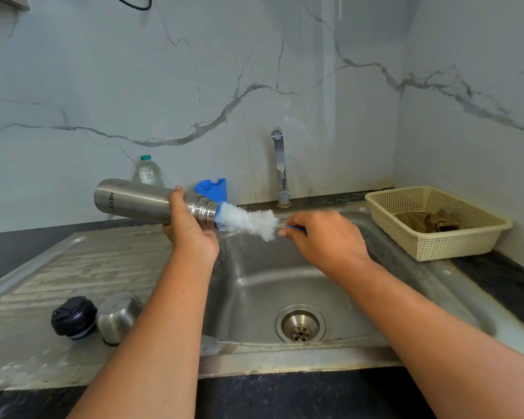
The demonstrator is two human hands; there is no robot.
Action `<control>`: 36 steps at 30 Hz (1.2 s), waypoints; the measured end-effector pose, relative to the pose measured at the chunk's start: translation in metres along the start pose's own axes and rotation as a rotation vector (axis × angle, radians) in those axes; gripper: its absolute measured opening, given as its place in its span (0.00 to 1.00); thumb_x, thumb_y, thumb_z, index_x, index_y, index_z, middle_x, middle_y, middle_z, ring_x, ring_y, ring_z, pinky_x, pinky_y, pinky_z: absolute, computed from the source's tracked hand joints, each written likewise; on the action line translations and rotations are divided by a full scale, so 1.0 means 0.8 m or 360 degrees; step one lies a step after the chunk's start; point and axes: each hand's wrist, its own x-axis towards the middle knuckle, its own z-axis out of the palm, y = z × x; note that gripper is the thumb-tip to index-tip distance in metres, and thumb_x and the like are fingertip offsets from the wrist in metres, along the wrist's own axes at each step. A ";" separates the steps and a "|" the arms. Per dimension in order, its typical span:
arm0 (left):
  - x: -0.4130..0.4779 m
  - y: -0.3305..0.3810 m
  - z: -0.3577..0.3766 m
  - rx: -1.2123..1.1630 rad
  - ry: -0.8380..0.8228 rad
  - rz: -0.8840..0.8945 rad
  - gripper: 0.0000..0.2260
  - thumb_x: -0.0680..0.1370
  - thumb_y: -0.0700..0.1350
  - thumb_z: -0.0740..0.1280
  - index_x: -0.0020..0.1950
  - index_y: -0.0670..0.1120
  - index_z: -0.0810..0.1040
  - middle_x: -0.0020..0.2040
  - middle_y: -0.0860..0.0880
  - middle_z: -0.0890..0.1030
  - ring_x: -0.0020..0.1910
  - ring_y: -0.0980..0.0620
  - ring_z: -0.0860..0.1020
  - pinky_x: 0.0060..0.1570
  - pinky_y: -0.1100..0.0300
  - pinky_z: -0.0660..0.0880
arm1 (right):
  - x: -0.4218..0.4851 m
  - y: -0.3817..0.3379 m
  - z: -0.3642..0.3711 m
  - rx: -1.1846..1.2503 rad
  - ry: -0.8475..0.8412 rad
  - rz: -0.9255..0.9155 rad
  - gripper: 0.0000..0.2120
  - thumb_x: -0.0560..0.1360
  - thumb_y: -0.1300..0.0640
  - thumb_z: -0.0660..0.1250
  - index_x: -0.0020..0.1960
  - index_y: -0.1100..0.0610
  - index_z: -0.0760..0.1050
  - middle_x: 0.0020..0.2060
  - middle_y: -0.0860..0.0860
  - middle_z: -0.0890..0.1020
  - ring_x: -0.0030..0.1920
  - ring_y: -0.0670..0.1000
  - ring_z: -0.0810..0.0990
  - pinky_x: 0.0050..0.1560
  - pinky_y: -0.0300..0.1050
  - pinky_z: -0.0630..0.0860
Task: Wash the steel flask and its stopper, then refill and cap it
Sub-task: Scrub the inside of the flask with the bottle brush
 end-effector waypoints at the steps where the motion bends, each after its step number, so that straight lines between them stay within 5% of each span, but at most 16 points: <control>1: 0.001 0.001 -0.001 -0.0002 -0.0008 -0.0009 0.31 0.71 0.50 0.79 0.70 0.43 0.74 0.56 0.46 0.84 0.44 0.47 0.86 0.41 0.52 0.83 | 0.000 0.001 -0.001 0.0055 -0.0078 -0.0012 0.17 0.81 0.37 0.63 0.50 0.48 0.82 0.38 0.48 0.82 0.42 0.54 0.79 0.38 0.46 0.74; 5: 0.004 0.003 -0.006 -0.0022 -0.0116 -0.0101 0.33 0.66 0.52 0.80 0.67 0.43 0.76 0.53 0.46 0.84 0.45 0.46 0.86 0.45 0.49 0.83 | -0.001 0.006 -0.004 0.0580 -0.0422 0.0004 0.18 0.82 0.40 0.62 0.44 0.50 0.83 0.31 0.47 0.77 0.33 0.49 0.75 0.39 0.44 0.73; 8: 0.001 0.001 -0.005 -0.0022 -0.0223 -0.0153 0.21 0.71 0.52 0.77 0.58 0.44 0.78 0.47 0.47 0.82 0.40 0.48 0.83 0.44 0.53 0.82 | 0.001 0.011 -0.007 0.0832 -0.0557 0.0119 0.20 0.83 0.41 0.62 0.44 0.52 0.84 0.35 0.50 0.76 0.36 0.49 0.73 0.39 0.44 0.70; 12: -0.008 0.003 -0.002 -0.0021 -0.0274 -0.0210 0.12 0.76 0.51 0.73 0.51 0.45 0.78 0.37 0.48 0.81 0.34 0.50 0.81 0.40 0.58 0.80 | 0.000 0.014 -0.013 0.1180 -0.0816 0.0329 0.21 0.84 0.42 0.61 0.46 0.56 0.82 0.29 0.46 0.67 0.26 0.45 0.60 0.28 0.40 0.56; 21: -0.017 0.004 0.000 -0.0148 -0.0374 -0.0312 0.17 0.75 0.53 0.74 0.55 0.42 0.78 0.41 0.44 0.81 0.38 0.47 0.81 0.41 0.58 0.80 | 0.003 0.024 -0.020 0.1483 -0.1223 0.0735 0.21 0.84 0.40 0.59 0.49 0.57 0.78 0.28 0.46 0.63 0.25 0.43 0.56 0.21 0.35 0.53; 26: -0.016 0.006 0.002 -0.0015 -0.0289 -0.0167 0.11 0.76 0.51 0.74 0.48 0.43 0.84 0.41 0.46 0.84 0.38 0.49 0.81 0.40 0.57 0.80 | 0.003 0.021 -0.010 0.0752 -0.0737 0.0198 0.20 0.79 0.36 0.65 0.50 0.53 0.80 0.33 0.44 0.75 0.28 0.41 0.70 0.32 0.37 0.64; 29: -0.012 0.008 0.003 -0.0002 -0.0125 -0.0027 0.22 0.74 0.48 0.77 0.64 0.43 0.77 0.55 0.43 0.87 0.49 0.45 0.87 0.49 0.47 0.85 | 0.002 0.019 0.002 0.0281 -0.0462 -0.0017 0.15 0.74 0.43 0.75 0.54 0.49 0.75 0.45 0.45 0.79 0.43 0.43 0.78 0.41 0.40 0.74; 33: -0.010 0.008 0.005 0.0002 -0.0029 0.0051 0.25 0.74 0.46 0.77 0.67 0.46 0.72 0.61 0.44 0.85 0.54 0.45 0.87 0.53 0.42 0.84 | 0.007 0.015 0.005 0.0227 0.0049 -0.0069 0.07 0.80 0.50 0.71 0.52 0.53 0.81 0.42 0.49 0.81 0.44 0.52 0.79 0.44 0.47 0.76; 36: -0.005 0.008 0.005 -0.0054 -0.0088 0.0033 0.29 0.71 0.48 0.78 0.70 0.44 0.74 0.63 0.43 0.84 0.54 0.44 0.87 0.52 0.43 0.84 | 0.004 0.010 -0.003 0.0095 0.0029 -0.0107 0.12 0.83 0.45 0.64 0.50 0.53 0.79 0.42 0.48 0.79 0.45 0.55 0.77 0.41 0.48 0.74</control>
